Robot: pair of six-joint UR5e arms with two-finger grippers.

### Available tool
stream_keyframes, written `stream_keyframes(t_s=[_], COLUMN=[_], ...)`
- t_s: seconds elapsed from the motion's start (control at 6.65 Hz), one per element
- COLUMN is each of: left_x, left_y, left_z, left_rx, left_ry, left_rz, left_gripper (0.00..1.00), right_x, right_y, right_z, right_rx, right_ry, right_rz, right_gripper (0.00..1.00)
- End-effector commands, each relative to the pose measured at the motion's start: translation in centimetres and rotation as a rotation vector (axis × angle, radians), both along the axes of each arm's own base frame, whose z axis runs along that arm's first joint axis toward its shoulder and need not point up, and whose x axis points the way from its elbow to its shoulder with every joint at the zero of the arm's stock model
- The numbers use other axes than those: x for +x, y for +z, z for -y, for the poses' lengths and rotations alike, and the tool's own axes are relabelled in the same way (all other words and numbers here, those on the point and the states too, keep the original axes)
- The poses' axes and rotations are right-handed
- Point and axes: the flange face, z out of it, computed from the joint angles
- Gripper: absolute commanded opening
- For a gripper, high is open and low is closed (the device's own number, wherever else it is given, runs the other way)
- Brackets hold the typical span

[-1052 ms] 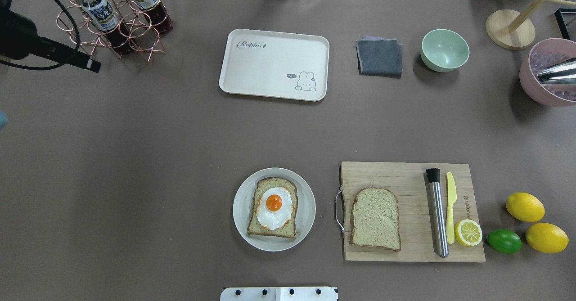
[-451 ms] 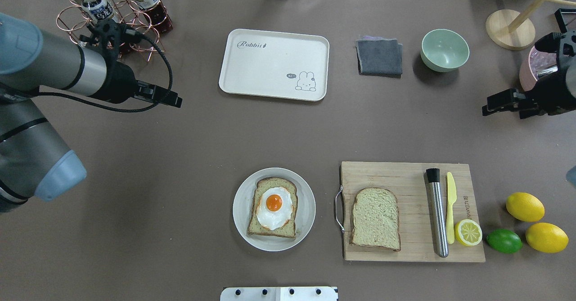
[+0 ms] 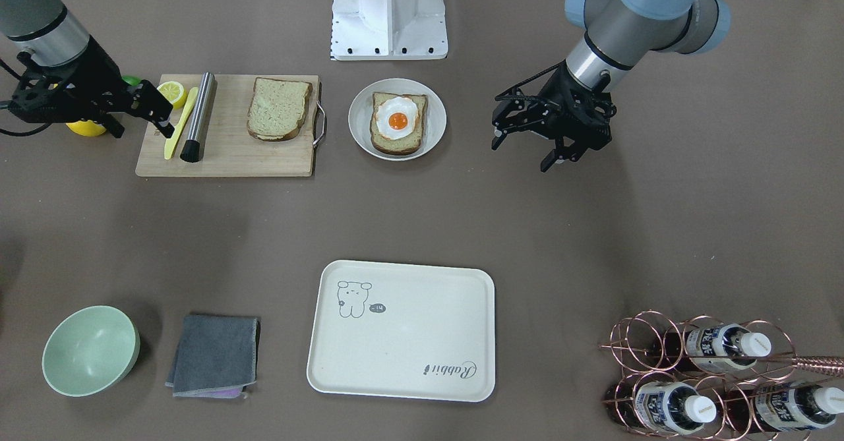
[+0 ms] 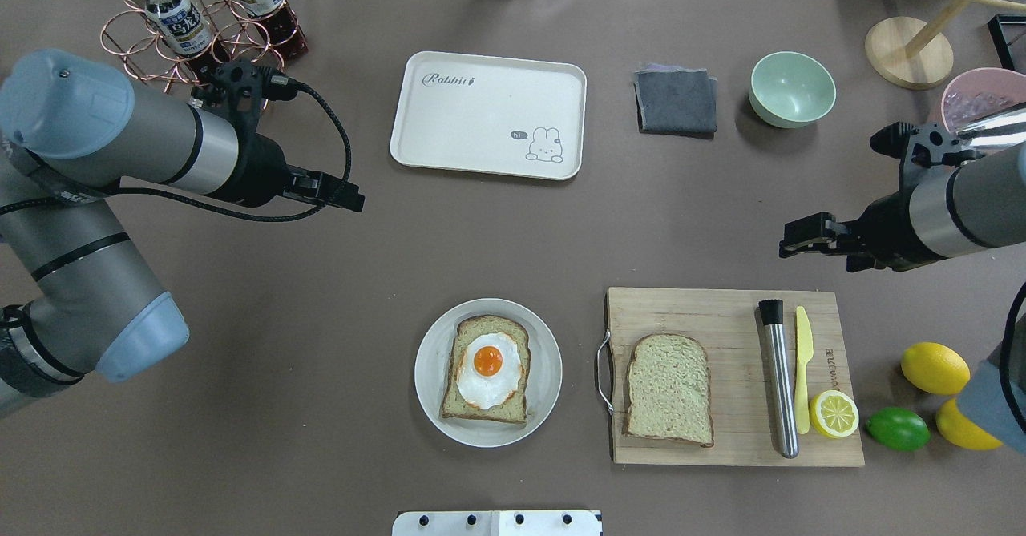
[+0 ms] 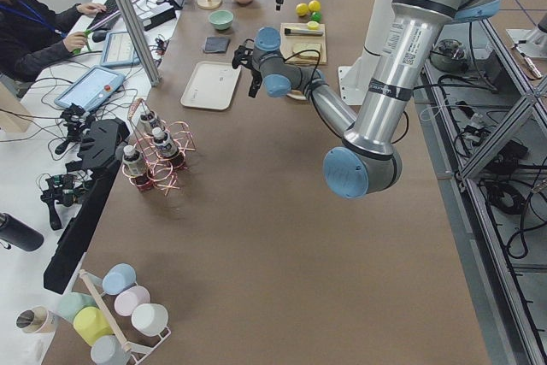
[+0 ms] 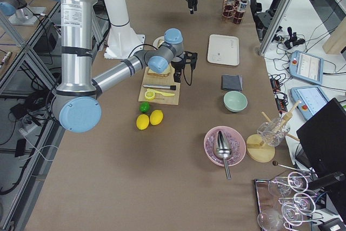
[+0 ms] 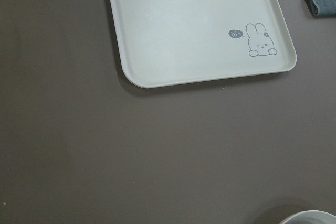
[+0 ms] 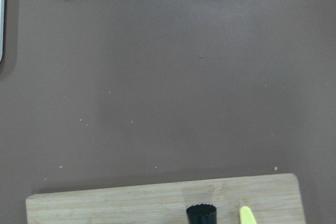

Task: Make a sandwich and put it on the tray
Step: 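Move the right arm toward the cutting board while the left arm moves over the table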

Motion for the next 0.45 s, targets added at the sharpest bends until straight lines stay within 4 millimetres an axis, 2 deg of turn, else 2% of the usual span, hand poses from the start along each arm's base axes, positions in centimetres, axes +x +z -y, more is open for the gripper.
stream_keyframes(t_s=[0.0, 0.15, 0.3], left_x=[0.8, 1.2, 1.2], left_y=[-0.4, -0.4, -0.4], left_z=[-0.4, -0.7, -0.6], left_rx=[0.014, 0.015, 0.019], left_ry=[-0.012, -0.008, -0.018], left_rz=[0.004, 0.005, 0.007], left_gripper=[0.97, 0.97, 0.97], right_x=[-1.9, -1.3, -2.9], right_y=[1.8, 2.9, 2.5], right_z=[-5.1, -6.9, -7.8], right_rx=[0.015, 0.008, 0.009], right_ry=[0.036, 0.049, 0.072], right_rz=[0.083, 0.123, 0.130], right_gripper=[1.00, 0.99, 0.98])
